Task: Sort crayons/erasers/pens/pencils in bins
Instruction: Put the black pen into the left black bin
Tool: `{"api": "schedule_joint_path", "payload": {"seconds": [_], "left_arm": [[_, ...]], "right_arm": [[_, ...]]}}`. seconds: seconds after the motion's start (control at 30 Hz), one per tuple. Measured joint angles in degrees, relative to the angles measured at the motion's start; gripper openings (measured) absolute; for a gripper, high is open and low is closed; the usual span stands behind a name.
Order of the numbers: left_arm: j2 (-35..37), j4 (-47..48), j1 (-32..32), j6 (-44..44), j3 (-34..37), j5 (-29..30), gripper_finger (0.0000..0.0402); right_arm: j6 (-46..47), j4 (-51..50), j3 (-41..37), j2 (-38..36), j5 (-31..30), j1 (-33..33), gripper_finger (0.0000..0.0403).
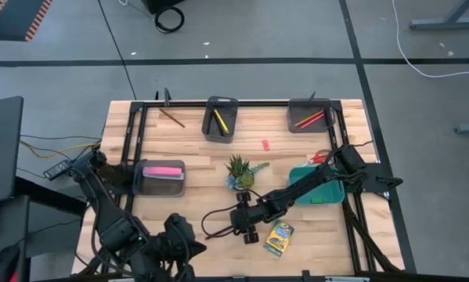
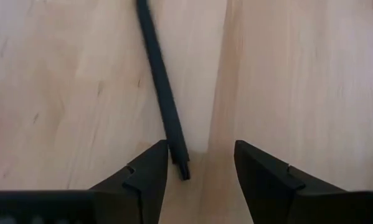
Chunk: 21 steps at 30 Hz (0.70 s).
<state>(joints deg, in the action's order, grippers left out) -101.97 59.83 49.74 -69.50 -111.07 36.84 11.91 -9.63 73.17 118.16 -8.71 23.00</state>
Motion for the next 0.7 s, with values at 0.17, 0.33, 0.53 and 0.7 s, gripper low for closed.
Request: {"api": "schedule_joint_path", "payload": {"seconds": [0.17, 0.33, 0.53, 0.7], "left_arm": [[0.0, -0.17, -0.13, -0.37, 0.0, 0.0, 0.0021], [0.0, -0.32, -0.13, -0.71, 0.0, 0.0, 0.0009], [0.0, -0.31, -0.13, -0.65, 0.0, 0.0, 0.0016], [0.0, -0.33, -0.13, -1.85, 0.0, -0.02, 0.0025]], "right_arm": [[0.04, 0.89, 0.0, 0.01, 0.0, 0.0, 0.019], [-1.09, 1.16, 0.0, 0.01, -0.06, 0.01, 0.019], [-2.62, 5.75, -2.24, 0.01, 0.11, 0.0, 0.019], [-1.01, 5.9, -2.9, 0.01, 0.79, 0.02, 0.0189]]}}
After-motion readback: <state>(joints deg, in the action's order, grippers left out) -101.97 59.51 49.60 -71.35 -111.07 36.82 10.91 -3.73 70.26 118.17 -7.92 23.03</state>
